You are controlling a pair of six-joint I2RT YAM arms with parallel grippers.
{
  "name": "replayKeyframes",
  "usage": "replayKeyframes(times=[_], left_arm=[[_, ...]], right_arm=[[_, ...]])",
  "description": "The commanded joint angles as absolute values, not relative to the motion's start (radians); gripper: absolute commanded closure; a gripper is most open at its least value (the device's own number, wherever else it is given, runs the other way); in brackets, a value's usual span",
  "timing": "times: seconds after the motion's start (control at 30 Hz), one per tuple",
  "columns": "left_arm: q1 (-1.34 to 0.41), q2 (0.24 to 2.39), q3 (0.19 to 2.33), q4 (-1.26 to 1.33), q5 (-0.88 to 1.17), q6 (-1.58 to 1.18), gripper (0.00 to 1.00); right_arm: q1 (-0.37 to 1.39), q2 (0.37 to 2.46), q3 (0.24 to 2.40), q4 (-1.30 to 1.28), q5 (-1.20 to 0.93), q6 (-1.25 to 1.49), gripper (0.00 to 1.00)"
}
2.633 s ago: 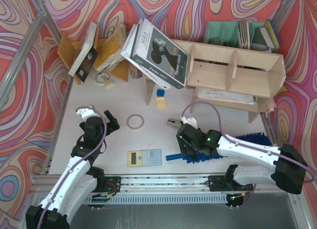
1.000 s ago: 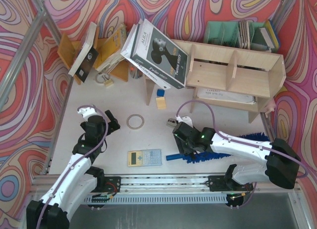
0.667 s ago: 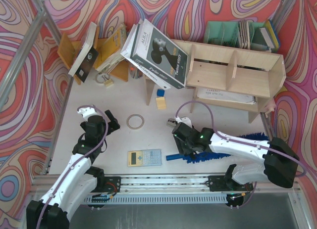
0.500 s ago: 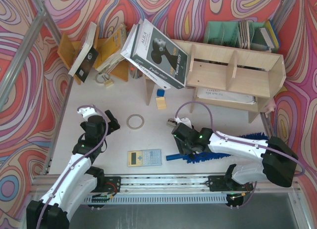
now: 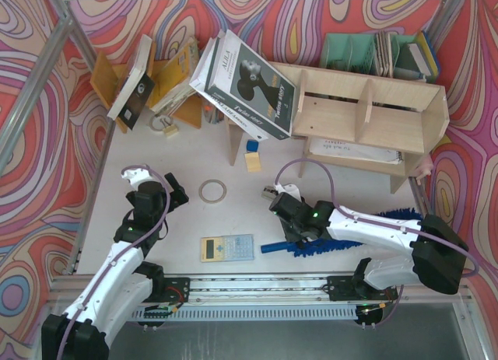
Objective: Dust the bookshelf with a duster
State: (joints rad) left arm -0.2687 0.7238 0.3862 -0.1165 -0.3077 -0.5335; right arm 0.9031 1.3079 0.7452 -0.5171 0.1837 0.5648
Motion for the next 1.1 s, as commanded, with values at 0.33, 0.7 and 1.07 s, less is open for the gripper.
replayKeyframes(times=[0.33,0.7,1.07], left_arm=[[-0.271,0.724,0.378,-0.101,-0.324,-0.527,0.01],[-0.272,0.726,0.378,-0.101,-0.324,-0.528,0.02],[-0.272,0.726,0.379,-0.101,-0.325,-0.529,0.01]], right_arm=[[0.91,1.339,0.837,-0.531,0.228,0.538,0.86],[0.909,1.455,0.979,-0.424,0.334,0.516,0.88],[0.908,1.645,1.103,-0.321,0.382,0.486,0.91]])
